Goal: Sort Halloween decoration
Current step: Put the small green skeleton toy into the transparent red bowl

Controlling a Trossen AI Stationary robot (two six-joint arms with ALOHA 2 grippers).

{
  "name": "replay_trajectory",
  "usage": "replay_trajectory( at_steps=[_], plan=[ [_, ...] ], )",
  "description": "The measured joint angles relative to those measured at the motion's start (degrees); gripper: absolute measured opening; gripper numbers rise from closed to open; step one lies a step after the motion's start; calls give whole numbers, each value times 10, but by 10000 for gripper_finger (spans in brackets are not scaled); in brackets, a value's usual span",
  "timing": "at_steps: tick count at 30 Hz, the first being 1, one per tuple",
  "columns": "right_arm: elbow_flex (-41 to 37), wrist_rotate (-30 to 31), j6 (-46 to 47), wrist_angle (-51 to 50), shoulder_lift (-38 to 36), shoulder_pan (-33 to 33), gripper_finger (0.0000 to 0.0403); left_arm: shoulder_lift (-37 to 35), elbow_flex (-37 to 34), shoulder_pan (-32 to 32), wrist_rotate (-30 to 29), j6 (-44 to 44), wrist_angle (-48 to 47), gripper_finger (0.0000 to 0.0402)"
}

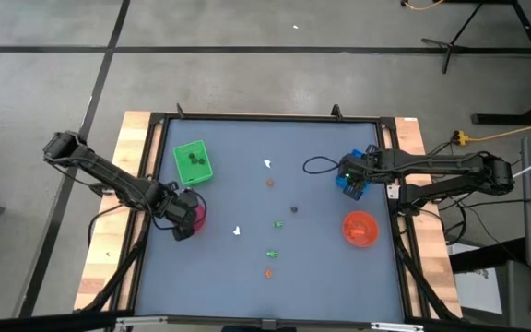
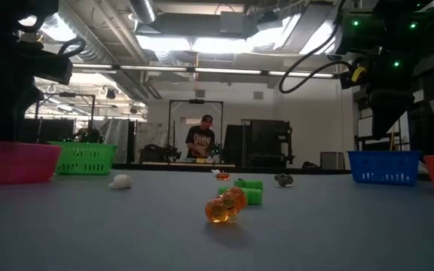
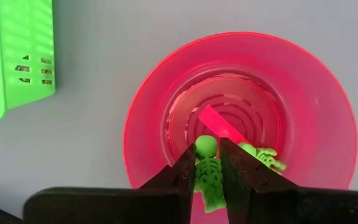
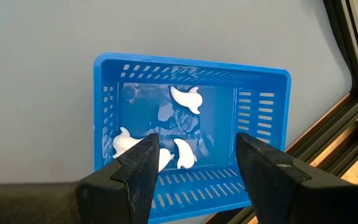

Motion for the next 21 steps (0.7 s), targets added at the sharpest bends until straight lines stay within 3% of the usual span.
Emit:
replay_trajectory(
  at_steps=[6,21],
  plan=[
    [0,0,0,0,0,0,211,0,0,0,0,0,0,47],
    [0,0,0,0,0,0,211,0,0,0,-11,-4,1,171]
  ],
)
